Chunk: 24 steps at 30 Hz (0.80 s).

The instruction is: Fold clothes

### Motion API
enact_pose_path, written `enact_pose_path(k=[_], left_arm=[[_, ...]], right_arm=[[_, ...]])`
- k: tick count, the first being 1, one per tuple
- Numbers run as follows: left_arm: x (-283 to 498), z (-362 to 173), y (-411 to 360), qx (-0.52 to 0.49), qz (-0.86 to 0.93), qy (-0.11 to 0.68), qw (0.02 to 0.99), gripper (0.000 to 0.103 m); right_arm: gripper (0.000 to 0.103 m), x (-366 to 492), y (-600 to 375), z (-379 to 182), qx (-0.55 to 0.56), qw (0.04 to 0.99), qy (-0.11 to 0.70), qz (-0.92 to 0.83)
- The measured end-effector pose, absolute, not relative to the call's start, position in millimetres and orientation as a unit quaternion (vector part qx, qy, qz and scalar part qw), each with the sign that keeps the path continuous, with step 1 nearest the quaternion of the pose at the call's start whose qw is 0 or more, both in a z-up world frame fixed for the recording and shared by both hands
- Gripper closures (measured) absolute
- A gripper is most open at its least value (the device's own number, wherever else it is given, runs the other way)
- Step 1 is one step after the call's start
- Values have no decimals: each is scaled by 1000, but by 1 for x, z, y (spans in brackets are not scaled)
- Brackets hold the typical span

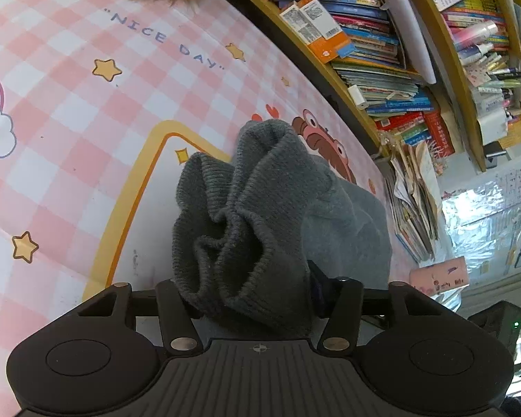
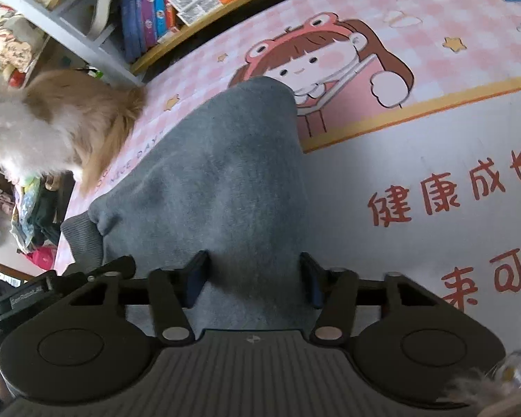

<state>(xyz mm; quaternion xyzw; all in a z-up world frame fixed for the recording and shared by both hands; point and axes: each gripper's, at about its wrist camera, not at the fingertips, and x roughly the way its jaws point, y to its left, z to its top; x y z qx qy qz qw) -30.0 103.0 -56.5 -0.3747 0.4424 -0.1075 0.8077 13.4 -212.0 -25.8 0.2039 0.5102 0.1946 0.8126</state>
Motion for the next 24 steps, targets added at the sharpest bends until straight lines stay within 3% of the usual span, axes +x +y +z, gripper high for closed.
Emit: enact_pose_path(k=[2, 5, 24], left_arm=[[-31, -52, 101, -369, -112, 438, 812, 57], [-35, -44, 100, -367, -128, 422, 819, 57], [-26, -17, 119, -345, -198, 401, 825, 57]], right_arm=[[68, 8, -207, -17, 180, 825, 498, 199], [71, -3, -197, -2, 139, 845, 474, 204], [71, -29, -181, 28, 138, 878, 425, 171]])
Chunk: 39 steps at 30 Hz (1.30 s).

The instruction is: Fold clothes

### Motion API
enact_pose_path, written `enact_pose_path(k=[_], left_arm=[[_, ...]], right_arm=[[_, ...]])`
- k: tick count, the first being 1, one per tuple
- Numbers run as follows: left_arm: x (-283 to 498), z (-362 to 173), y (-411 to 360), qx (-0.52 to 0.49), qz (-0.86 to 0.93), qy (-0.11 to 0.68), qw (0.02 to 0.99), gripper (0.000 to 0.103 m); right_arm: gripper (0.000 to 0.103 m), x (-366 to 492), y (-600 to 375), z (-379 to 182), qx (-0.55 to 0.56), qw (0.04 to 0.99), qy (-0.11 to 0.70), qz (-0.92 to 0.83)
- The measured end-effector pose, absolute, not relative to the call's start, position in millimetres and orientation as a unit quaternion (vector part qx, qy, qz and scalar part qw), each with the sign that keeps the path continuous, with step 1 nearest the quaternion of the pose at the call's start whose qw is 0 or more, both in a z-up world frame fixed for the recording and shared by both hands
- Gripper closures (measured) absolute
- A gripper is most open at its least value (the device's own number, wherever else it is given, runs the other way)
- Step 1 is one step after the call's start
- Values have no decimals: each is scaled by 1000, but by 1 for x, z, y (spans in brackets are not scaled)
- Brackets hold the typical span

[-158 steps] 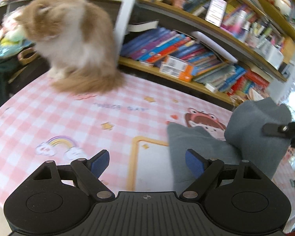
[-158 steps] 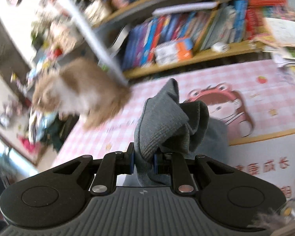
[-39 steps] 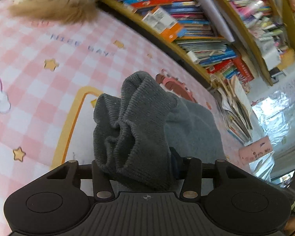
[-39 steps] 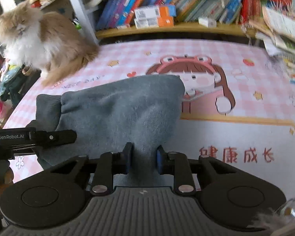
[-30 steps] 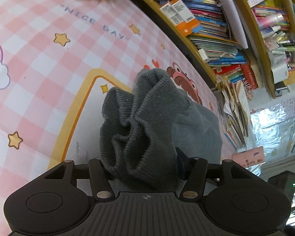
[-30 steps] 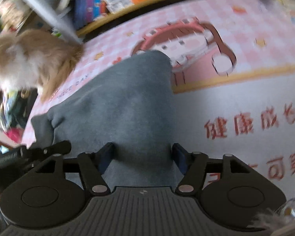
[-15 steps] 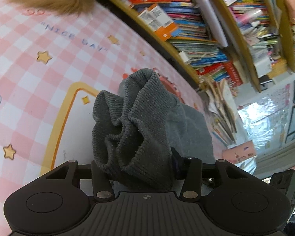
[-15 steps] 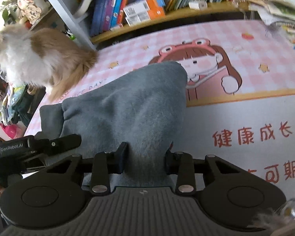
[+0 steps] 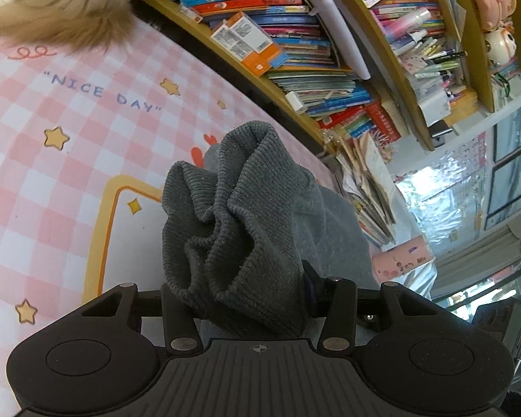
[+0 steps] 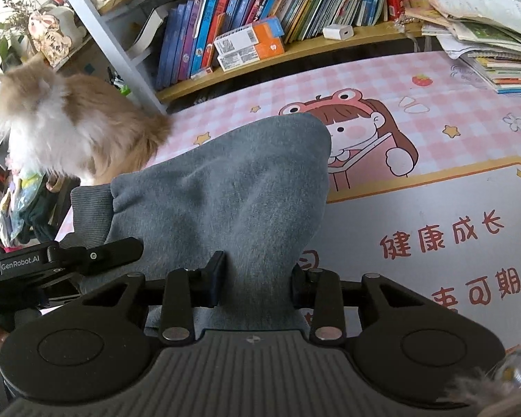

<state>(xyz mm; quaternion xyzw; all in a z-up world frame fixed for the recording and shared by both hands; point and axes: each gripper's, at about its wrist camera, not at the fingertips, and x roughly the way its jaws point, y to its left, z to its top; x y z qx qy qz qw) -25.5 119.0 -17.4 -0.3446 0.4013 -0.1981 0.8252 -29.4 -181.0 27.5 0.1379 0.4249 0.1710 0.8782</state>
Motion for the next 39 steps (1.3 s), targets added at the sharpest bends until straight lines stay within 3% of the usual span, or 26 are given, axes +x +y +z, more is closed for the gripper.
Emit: enact_pose_path(k=[17, 39], left_arm=[[11, -9, 112, -349, -204, 396, 825, 57], [145, -10, 71, -327, -167, 386, 846, 57]], right_arm=[[71, 4, -190, 40, 122, 887, 406, 181], [71, 166, -231, 24, 125, 880, 397, 227]])
